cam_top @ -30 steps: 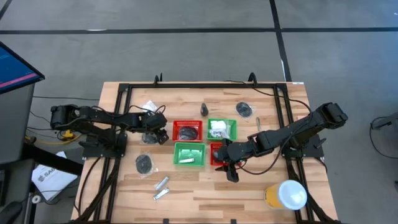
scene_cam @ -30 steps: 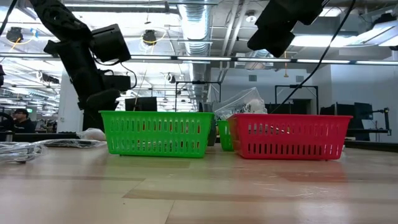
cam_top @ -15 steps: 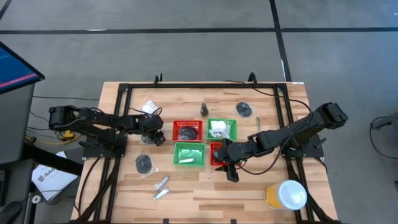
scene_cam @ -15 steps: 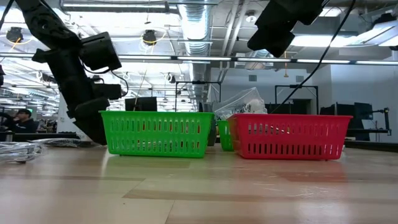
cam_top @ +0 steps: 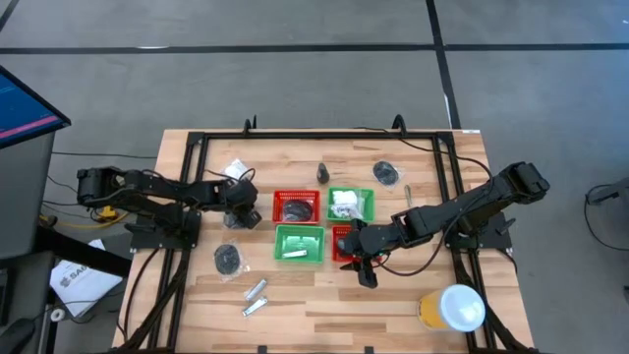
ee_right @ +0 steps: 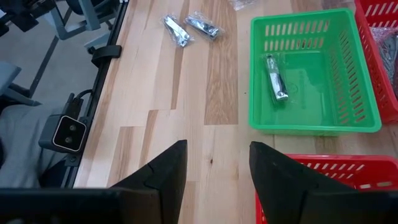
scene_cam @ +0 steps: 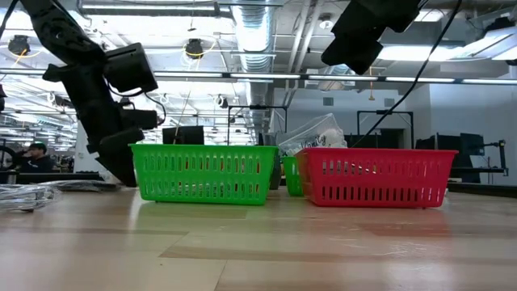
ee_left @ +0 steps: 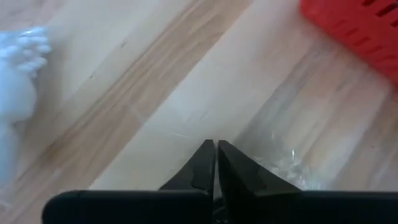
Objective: Pick & Place Travel size toiletries
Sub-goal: Put the black hairbrush into the left red basket
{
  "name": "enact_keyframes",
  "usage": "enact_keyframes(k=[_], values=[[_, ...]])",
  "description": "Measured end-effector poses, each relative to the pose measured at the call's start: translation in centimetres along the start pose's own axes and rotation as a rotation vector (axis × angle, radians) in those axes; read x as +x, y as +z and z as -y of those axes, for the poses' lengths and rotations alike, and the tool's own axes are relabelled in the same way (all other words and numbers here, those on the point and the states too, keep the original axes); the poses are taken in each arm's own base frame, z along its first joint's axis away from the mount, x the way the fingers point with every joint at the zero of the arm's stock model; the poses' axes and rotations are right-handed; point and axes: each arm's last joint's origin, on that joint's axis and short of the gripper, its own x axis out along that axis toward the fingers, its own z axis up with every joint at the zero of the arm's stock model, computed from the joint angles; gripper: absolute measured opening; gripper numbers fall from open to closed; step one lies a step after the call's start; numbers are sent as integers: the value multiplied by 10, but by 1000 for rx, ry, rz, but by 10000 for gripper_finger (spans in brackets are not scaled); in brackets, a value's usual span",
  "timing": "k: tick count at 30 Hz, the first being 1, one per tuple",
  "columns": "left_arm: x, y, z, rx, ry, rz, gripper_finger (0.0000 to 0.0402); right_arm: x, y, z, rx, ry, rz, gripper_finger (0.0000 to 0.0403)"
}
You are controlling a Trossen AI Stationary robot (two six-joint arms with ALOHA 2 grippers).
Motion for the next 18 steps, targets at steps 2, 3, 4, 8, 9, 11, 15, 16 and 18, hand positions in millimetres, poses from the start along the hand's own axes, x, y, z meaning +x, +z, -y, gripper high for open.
enact_keyframes(k=[2, 3, 4, 8, 9, 11, 15, 16, 18], values=[[0, 0, 1, 1, -16, -6, 3, 0, 0, 0, 0, 0, 0, 163], [0, 0, 1, 4, -16, -3, 2, 0, 0, 0, 0, 0, 0, 163], [0, 0, 1, 7, -9, 4, 2, 0, 0, 0, 0, 0, 0, 163], [-6, 2, 0, 40, -30, 43, 8, 0, 0, 0, 0, 0, 0, 163], [-8, 2, 1, 49, -54, 45, 12, 0, 0, 0, 0, 0, 0, 163], [-14, 5, 1, 45, -101, 75, 23, 0, 0, 0, -5, 0, 0, 163], [-23, 7, 5, 45, -198, 98, 57, 0, 0, 0, -8, 0, 0, 163], [-23, 5, 8, 57, -216, 90, 68, 0, 0, 0, -8, 0, 0, 163], [-22, 2, 13, 89, -235, 76, 91, 0, 0, 0, -8, 0, 0, 163]])
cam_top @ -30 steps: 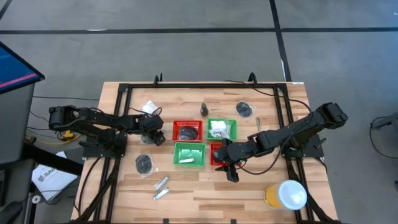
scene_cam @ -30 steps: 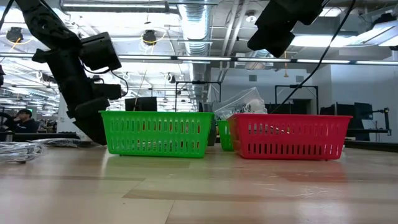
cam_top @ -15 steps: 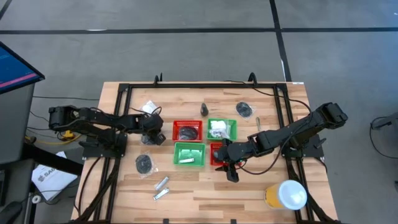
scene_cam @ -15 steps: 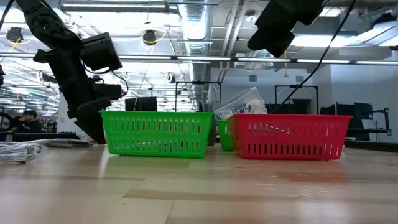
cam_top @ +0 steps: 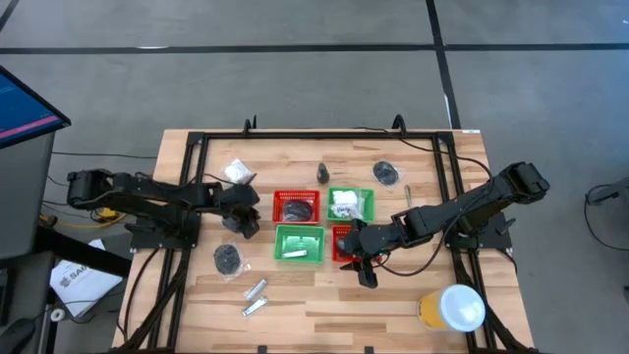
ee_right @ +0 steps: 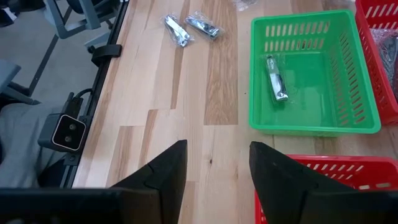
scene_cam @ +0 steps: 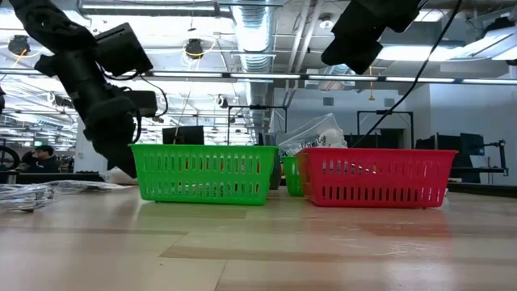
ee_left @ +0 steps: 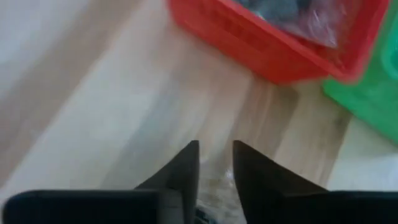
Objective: Pick & Place Travel size toiletries
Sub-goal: Put the black hairbrush into the left red basket
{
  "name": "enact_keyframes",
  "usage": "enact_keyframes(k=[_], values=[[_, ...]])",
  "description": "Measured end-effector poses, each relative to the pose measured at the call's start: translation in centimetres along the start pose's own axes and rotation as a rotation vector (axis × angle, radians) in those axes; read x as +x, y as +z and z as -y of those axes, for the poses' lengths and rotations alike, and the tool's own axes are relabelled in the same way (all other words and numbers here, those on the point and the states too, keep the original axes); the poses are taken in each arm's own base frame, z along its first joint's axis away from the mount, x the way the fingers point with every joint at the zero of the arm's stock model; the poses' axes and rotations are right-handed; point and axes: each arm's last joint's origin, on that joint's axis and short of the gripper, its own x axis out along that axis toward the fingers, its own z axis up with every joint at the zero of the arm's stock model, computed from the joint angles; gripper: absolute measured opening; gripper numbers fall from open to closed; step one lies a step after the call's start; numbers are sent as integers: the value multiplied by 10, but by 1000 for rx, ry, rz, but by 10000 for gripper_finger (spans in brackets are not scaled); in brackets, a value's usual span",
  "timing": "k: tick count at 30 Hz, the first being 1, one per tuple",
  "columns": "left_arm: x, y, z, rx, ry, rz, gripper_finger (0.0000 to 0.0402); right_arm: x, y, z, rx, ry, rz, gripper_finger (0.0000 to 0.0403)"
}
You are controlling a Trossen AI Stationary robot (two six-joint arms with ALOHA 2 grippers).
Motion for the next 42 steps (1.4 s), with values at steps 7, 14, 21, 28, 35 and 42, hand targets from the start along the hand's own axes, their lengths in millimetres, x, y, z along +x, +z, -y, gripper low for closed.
enact_keyframes(k=[7, 14, 21, 28, 35, 42], values=[[13, -11, 16, 158, 22, -70, 175, 0, 0, 0, 0, 0, 0, 163], [16, -12, 19, 210, 72, -40, 252, 0, 0, 0, 0, 0, 0, 163], [16, -11, 18, 254, 95, -27, 270, 0, 0, 0, 0, 0, 0, 163], [16, -9, 19, 311, 104, -12, 265, 0, 0, 0, 0, 0, 0, 163], [16, -7, 18, 316, 137, 15, 266, 0, 0, 0, 0, 0, 0, 163], [15, -5, 16, 339, 215, 48, 264, 0, 0, 0, 1, -1, 0, 163]])
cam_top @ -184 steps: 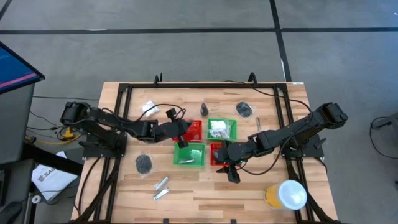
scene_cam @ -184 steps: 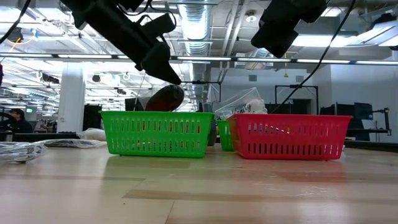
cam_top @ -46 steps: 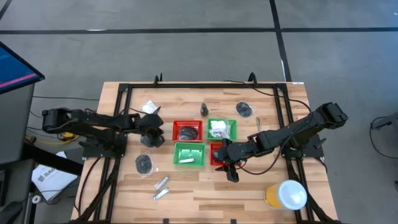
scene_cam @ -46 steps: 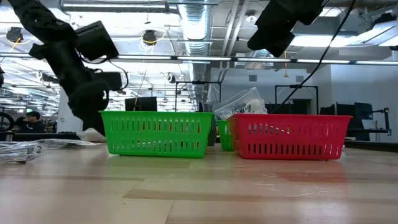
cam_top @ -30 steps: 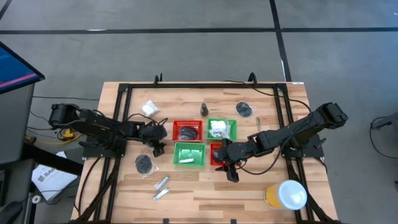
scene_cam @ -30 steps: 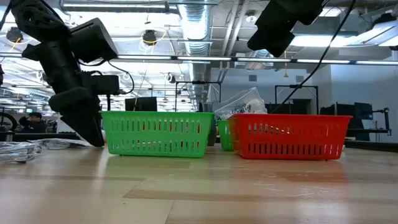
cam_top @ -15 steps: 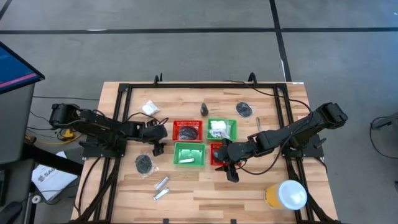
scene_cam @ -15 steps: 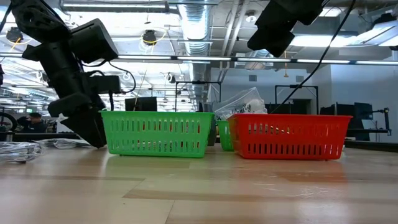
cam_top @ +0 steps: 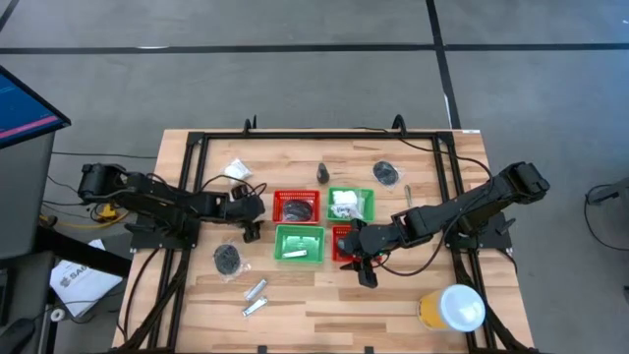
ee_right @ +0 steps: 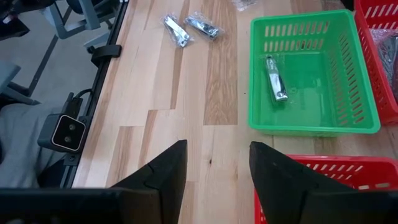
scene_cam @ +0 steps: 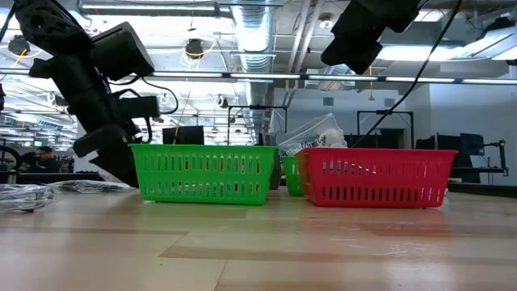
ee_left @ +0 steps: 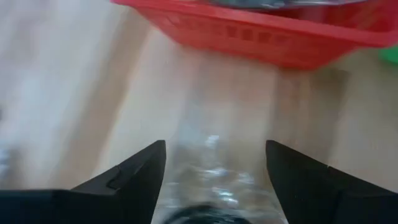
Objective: Pick & Place Travel size toiletries
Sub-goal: Put the black hairbrush into the left red basket
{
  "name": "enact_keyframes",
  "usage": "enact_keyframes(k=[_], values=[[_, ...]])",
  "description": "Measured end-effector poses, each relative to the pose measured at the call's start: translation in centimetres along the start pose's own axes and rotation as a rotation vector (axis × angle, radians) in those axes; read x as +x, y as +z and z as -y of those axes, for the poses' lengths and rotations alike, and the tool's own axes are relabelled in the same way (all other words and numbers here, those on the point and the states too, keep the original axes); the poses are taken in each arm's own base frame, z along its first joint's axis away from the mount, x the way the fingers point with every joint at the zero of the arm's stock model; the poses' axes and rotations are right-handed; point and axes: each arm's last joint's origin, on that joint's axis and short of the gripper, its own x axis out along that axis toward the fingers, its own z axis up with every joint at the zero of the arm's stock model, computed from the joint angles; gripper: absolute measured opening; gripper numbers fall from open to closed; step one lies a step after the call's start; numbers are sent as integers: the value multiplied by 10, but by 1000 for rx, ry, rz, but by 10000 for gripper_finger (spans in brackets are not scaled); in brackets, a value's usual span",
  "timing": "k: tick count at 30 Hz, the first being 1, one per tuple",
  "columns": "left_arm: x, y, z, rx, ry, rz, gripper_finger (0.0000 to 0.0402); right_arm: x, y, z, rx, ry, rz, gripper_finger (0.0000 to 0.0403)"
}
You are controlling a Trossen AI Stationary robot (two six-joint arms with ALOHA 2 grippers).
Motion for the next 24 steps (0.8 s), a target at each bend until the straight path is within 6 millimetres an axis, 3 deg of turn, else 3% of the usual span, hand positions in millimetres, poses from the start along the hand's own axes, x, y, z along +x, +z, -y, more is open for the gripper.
enact_keyframes(k=[15, 19, 24], values=[[9, -7, -27, -132, -125, -126, 261, 0, 0, 0, 0, 0, 0, 163], [11, -11, -27, -107, -127, -178, 227, 0, 0, 0, 0, 0, 0, 163], [15, -11, -25, -97, -130, -193, 150, 0, 0, -1, -1, 1, 0, 163]])
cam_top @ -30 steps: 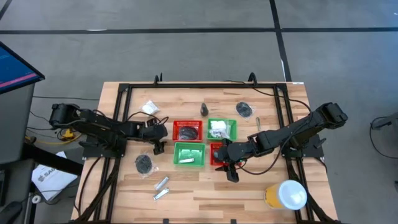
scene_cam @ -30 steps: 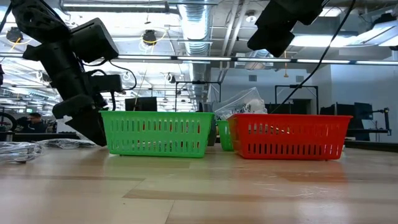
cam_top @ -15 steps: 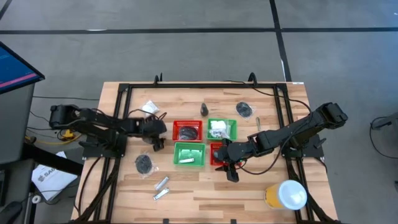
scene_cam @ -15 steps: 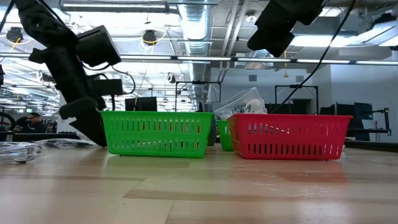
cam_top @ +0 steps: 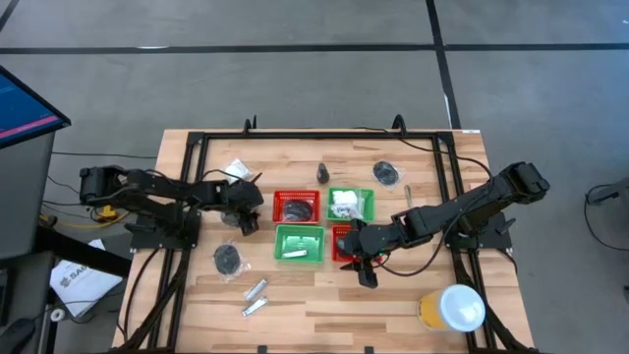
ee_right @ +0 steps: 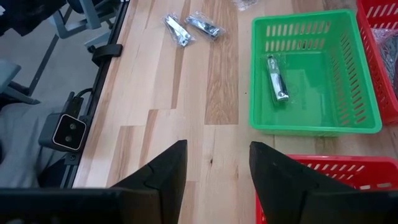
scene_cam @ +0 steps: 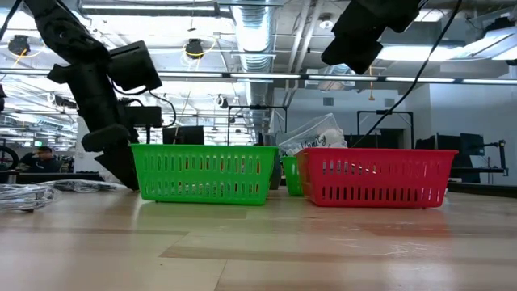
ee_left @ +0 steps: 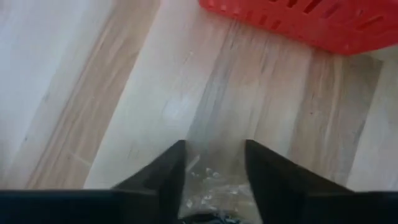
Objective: Pick & Place Travel size toiletries
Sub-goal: Put the black hairbrush into the left red basket
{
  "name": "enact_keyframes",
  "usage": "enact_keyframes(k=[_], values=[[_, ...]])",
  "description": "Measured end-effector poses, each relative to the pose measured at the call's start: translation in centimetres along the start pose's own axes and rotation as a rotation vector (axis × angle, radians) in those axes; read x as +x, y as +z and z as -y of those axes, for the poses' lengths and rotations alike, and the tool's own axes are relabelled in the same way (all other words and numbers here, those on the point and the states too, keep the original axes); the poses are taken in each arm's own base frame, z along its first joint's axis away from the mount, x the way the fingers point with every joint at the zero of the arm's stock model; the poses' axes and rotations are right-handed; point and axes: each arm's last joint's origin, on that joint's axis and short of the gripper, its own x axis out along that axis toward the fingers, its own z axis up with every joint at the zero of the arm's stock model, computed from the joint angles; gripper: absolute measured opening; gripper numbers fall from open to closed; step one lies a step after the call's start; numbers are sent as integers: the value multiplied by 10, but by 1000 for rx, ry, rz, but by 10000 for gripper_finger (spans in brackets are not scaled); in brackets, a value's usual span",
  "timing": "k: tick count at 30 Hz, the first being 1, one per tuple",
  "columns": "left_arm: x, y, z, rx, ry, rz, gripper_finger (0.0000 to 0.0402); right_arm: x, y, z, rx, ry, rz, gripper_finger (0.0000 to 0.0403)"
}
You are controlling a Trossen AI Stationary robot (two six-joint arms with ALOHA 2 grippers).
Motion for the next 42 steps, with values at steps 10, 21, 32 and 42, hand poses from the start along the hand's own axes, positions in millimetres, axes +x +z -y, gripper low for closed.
enact_keyframes(k=[10, 21, 32, 42], values=[[0, -1, -2, 2, 39, -1, 3, 0, 0, 0, 0, 0, 0, 163], [-33, 8, -1, -10, -37, -3, 0, 0, 0, 0, 1, -1, 0, 163], [-55, 16, -1, -39, -22, 130, 0, 0, 0, 0, 0, -1, 0, 163], [-107, 60, 13, -7, -48, 370, 0, 0, 0, 1, -6, -1, 0, 163]])
